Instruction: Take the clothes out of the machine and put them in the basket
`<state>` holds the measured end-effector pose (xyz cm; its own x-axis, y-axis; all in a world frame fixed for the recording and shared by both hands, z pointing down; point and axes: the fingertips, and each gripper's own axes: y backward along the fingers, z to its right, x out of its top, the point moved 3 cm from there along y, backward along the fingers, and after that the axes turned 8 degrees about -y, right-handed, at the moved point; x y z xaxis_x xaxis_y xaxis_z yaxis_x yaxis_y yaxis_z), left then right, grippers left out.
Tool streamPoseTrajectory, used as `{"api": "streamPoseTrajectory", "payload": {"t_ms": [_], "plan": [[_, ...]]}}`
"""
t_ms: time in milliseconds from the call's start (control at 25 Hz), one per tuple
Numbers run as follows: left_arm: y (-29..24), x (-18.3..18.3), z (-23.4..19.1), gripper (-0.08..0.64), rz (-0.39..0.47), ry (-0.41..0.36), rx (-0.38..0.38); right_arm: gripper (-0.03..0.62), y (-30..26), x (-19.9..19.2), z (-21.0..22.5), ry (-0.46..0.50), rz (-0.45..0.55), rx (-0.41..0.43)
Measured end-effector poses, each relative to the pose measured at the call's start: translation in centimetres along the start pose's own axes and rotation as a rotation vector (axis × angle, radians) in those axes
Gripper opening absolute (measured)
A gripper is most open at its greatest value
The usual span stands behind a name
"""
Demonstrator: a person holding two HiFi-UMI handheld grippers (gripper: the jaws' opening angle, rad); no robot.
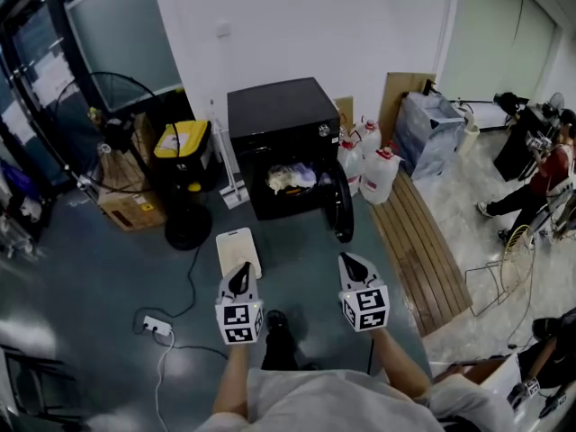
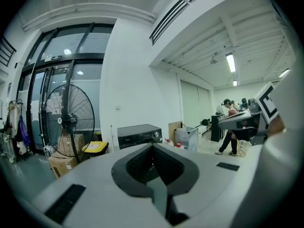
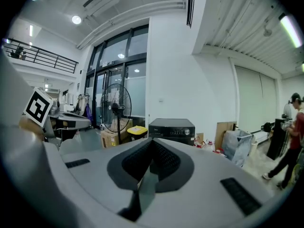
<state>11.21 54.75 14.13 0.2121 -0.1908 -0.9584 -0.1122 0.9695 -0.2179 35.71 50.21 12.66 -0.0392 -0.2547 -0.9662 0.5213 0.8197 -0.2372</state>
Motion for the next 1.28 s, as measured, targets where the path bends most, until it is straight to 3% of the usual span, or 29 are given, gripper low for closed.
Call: {"api": "streamPoseTrajectory", "payload": {"t_ms": [280,640,960,1280], "plan": [[-5.5,-0.3,-3.4,0.018,0.0,-0.006,-0.023,0.023,-6.0,0.8,0.4,0.001,-0.007,-0.012],[-14.7,0.7,-11.6,0.018,0.02,-0.008,-0.043,0.023,-17.1,4.5,-0.5,0.015,-0.001,-0.036],[-23.4,3.9,-18.5,0.018,0.061,-0.009,-0.065,0.023,-26.6,9.3,-0.3,0.027,0.036,-0.068],[-29.9,5.0,-22.2,0.018,0.079,-0.013,-0.099,0.023,-33.3,11.4,0.9,0.022,0.054,-0.111]]}}
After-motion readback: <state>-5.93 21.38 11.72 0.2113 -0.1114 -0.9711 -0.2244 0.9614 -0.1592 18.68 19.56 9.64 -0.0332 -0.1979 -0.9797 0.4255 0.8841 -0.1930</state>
